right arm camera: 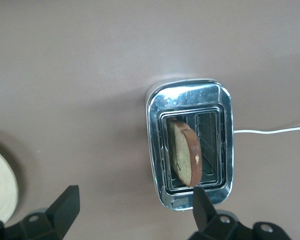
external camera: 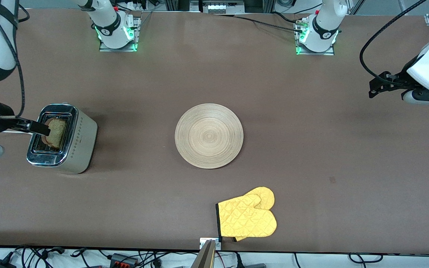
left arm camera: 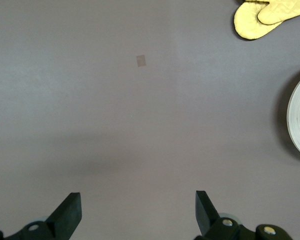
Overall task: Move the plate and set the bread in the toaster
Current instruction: 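Open the right gripper and lift it away from the toaster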
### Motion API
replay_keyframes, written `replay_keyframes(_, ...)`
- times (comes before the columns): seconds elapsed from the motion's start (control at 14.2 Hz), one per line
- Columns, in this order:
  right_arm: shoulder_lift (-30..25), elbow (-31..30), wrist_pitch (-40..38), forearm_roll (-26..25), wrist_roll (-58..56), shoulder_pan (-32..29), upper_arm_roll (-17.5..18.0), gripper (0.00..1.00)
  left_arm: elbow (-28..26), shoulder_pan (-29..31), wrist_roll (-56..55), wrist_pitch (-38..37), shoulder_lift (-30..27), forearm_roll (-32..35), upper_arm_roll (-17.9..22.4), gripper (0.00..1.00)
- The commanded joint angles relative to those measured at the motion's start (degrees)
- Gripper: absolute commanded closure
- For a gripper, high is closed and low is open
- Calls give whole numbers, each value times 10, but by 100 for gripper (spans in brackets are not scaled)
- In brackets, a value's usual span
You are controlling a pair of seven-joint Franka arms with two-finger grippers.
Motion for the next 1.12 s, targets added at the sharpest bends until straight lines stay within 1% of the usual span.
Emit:
replay_keyframes(0.0, -23, 7, -2, 13, -24, -78, 71, 0, 0, -2, 12, 2, -6, -4, 4, 0)
replay_keyframes(0.14, -40, -2, 16, 8, -41, -130, 126, 0, 0, -1, 12, 2, -6, -4, 3, 0)
replay_keyframes(0.21, -51, -23, 29, 8, -43, -152, 145, 0, 0, -1, 12, 2, -6, -4, 4, 0)
replay_keyframes(0.28, -65, -44, 41, -3, -45, -178, 169, 0, 0, -1, 12, 2, -6, -4, 3, 0)
replay_keyframes(0.35, -76, -58, 50, -26, -55, -189, 184, 0, 0, -2, 12, 2, -6, -4, 3, 0)
replay_keyframes(0.42, -81, -61, 46, -45, -60, -188, 186, 0, 0, -2, 12, 2, -6, -4, 3, 0)
replay_keyframes(0.56, -85, -67, 43, -50, -60, -184, 186, 0, 0, -1, 12, 2, -6, -4, 4, 0)
replay_keyframes(0.7, -124, -124, 53, -50, -57, -184, 186, 0, 0, -2, 12, 2, -6, -4, 3, 0)
replay_keyframes(0.84, -177, -205, 89, -59, -59, -184, 186, 0, 0, -2, 12, 2, -6, -4, 4, 0)
replay_keyframes(0.91, -195, -232, 100, -71, -62, -183, 186, 0, 0, -1, 12, 2, -6, -4, 4, 0)
replay_keyframes(1.05, -210, -253, 100, -77, -60, -180, 186, 0, 0, -2, 12, 2, -6, -4, 3, 0)
